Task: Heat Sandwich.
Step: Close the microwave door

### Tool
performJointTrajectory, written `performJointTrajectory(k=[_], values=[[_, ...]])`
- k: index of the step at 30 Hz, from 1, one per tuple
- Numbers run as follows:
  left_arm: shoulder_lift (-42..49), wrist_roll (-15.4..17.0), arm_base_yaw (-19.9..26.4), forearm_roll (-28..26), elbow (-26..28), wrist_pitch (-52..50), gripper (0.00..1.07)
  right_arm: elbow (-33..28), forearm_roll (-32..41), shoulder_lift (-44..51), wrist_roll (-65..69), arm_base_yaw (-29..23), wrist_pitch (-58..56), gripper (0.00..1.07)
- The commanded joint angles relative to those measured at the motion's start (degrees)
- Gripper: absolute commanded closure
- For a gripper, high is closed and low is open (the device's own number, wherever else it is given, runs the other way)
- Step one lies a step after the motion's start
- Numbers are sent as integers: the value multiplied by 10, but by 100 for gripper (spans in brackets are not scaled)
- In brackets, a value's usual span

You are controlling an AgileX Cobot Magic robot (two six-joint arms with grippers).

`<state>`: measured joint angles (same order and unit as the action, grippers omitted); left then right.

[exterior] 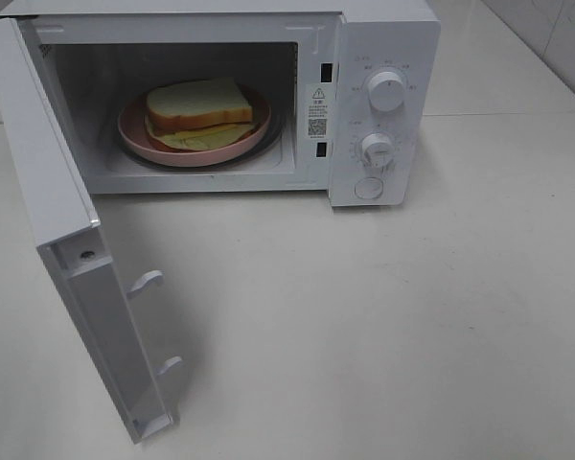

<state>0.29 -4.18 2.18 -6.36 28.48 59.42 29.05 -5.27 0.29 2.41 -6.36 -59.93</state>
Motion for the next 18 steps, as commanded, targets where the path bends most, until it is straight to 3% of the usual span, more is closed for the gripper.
performJointTrajectory(k=[1, 18], values=[[15, 2, -5, -2, -2, -5, 6, -1, 0, 15, 7, 5, 7, 31], [15, 5, -5, 2, -2, -5, 6, -1, 0, 15, 7, 5, 7, 31]])
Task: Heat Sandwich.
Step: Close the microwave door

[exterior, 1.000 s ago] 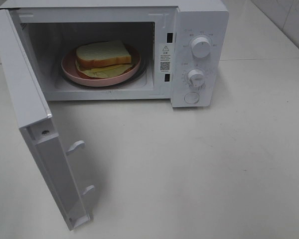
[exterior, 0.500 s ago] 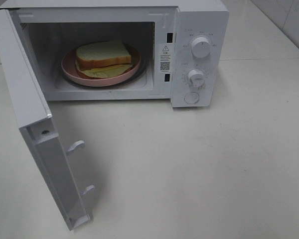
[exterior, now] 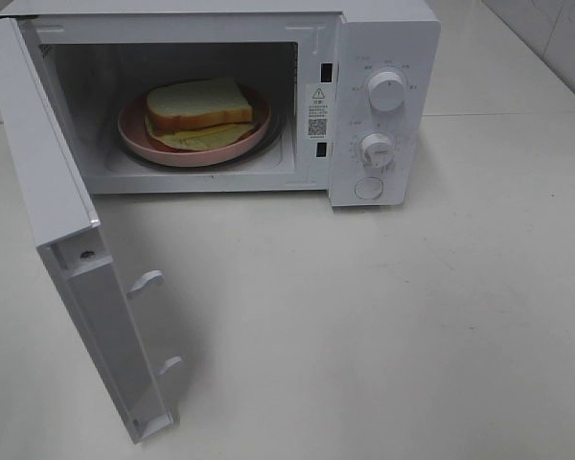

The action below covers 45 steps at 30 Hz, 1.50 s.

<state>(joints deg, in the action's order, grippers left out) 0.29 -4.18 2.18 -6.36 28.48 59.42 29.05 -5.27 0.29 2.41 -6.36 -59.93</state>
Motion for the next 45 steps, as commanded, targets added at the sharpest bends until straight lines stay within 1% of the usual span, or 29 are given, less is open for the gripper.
performJointTrajectory(k=[1, 5, 9, 10, 11, 15, 17, 18, 19, 20, 23, 24, 25, 27, 28, 29, 30, 33, 34, 35, 37, 38, 40, 41, 42, 43, 45], values=[[15, 5, -5, 2, -2, -5, 6, -1, 0, 15, 7, 5, 7, 31], [15, 6, -5, 3, -2, -5, 6, -1, 0, 15, 7, 5, 7, 31], [9, 26, -5, 3, 13, -13, 6, -1, 0, 15, 7, 5, 7, 31], [9, 26, -5, 3, 13, -13, 6, -1, 0, 15, 7, 5, 7, 31], [-2, 29, -5, 6, 24, -15, 6, -1, 0, 15, 7, 5, 7, 31], [-22, 28, -5, 17, 29, -30, 6, -1, 0, 15, 7, 5, 7, 31], [-46, 28, -5, 17, 29, -53, 9, -1, 0, 15, 7, 5, 7, 31], [-55, 28, -5, 16, 29, -64, 13, -1, 0, 15, 7, 5, 7, 31], [-72, 28, -5, 16, 29, -87, 21, -1, 0, 15, 7, 5, 7, 31], [-72, 28, -5, 16, 29, -87, 21, -1, 0, 15, 7, 5, 7, 31], [-99, 28, -5, 17, 29, -117, 40, -1, 0, 15, 7, 5, 7, 31], [-119, 28, -5, 17, 29, -135, 55, -1, 0, 15, 7, 5, 7, 31], [-119, 28, -5, 17, 29, -135, 55, -1, 0, 15, 7, 5, 7, 31], [-138, 28, -5, 17, 29, -150, 68, -1, 0, 15, 7, 5, 7, 31], [-147, 28, -5, 17, 29, -157, 73, -1, 0, 15, 7, 5, 7, 31], [-168, 28, -5, 18, 29, -173, 83, -1, 0, 15, 7, 5, 7, 31], [-168, 28, -5, 18, 29, -173, 83, -1, 0, 15, 7, 5, 7, 31], [-210, 28, -5, 30, 29, -193, 103, -1, 0, 15, 7, 5, 7, 31], [-238, 28, -5, 38, 29, -211, 107, -1, 0, 15, 7, 5, 7, 31], [-238, 28, -5, 38, 29, -211, 107, -1, 0, 15, 7, 5, 7, 31], [-271, 28, -5, 46, 26, -237, 107, -1, 0, 15, 7, 5, 7, 31], [-299, 28, -5, 52, 19, -269, 107, -1, 0, 15, 7, 5, 7, 31], [-311, 28, -5, 54, 15, -284, 107, -1, 0, 15, 7, 5, 7, 31], [-324, 28, -5, 57, 8, -305, 107, -1, 0, 15, 7, 5, 7, 31], [-350, 28, -5, 59, -10, -351, 107, -1, 0, 15, 7, 5, 7, 31], [-350, 28, -5, 59, -10, -351, 107, -1, 0, 15, 7, 5, 7, 31], [-370, 28, -5, 59, -32, -411, 107, -1, 0, 15, 7, 5, 7, 31]])
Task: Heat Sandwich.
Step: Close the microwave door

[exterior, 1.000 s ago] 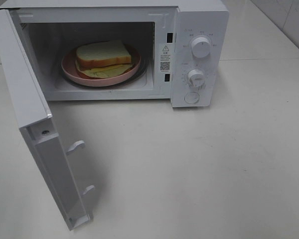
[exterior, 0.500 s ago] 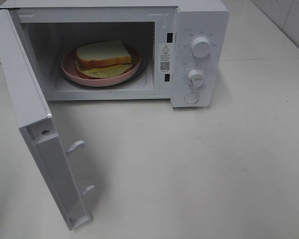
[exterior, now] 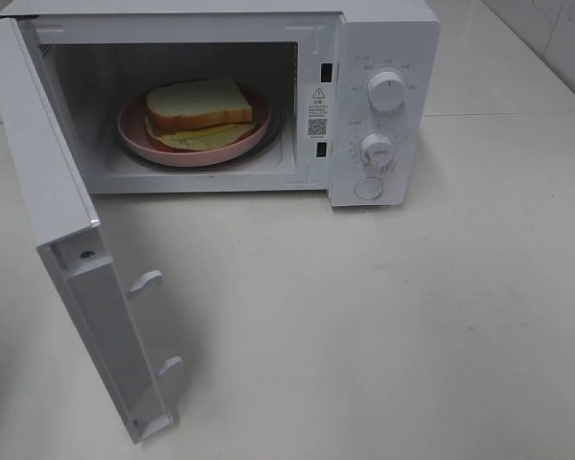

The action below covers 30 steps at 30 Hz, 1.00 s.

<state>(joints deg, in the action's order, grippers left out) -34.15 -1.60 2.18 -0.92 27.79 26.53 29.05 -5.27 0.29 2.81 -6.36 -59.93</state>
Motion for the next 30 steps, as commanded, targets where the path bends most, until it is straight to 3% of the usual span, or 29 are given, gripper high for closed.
performJointTrajectory(k=[1, 11, 22, 30], values=[[-37, 2, -5, 5, -37, -117, 107, -1, 0, 15, 3, 5, 7, 31], [-168, 2, -5, 5, -125, -419, 107, -1, 0, 15, 3, 5, 7, 31], [-316, 5, -5, 29, -131, -619, 107, -1, 0, 15, 3, 5, 7, 31], [-412, 73, -5, 103, -128, -724, 107, -1, 0, 15, 3, 5, 7, 31]])
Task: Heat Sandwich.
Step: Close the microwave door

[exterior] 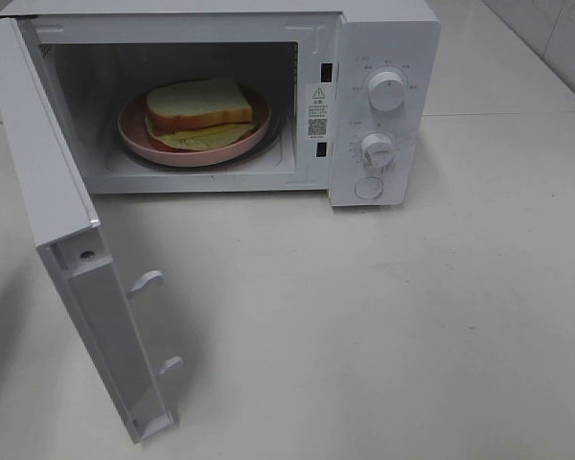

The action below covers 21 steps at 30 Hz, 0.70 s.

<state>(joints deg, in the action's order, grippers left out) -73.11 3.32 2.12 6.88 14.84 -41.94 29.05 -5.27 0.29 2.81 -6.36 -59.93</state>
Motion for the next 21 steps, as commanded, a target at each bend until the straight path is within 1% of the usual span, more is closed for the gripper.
performJointTrajectory(k=[1, 2, 3, 5, 6, 7, 9, 15, 18, 19, 20, 21], values=[[-22, 23, -4, 25, 1, -39, 107, -1, 0, 15, 3, 5, 7, 31], [-32, 32, -4, 38, 4, -44, 107, -1, 0, 15, 3, 5, 7, 31], [-49, 48, -4, 64, 9, -61, 107, -1, 0, 15, 3, 5, 7, 31], [-65, 62, -4, 88, 10, -87, 107, -1, 0, 15, 3, 5, 7, 31], [-65, 62, -4, 88, 10, -87, 107, -1, 0, 15, 3, 5, 7, 31], [-82, 74, -4, 113, 14, -105, 107, -1, 0, 15, 3, 5, 7, 31], [-97, 84, -4, 134, 16, -126, 107, -1, 0, 15, 3, 5, 7, 31], [-132, 84, -5, 157, 19, -155, 107, -1, 0, 15, 3, 5, 7, 31], [-152, 81, -36, 156, 33, -155, 107, -1, 0, 15, 3, 5, 7, 31], [-152, 81, -36, 156, 33, -155, 107, -1, 0, 15, 3, 5, 7, 31], [-160, 67, -55, 154, 40, -154, 107, -1, 0, 15, 3, 5, 7, 31], [-164, 57, -65, 151, 42, -152, 107, -1, 0, 15, 3, 5, 7, 31]])
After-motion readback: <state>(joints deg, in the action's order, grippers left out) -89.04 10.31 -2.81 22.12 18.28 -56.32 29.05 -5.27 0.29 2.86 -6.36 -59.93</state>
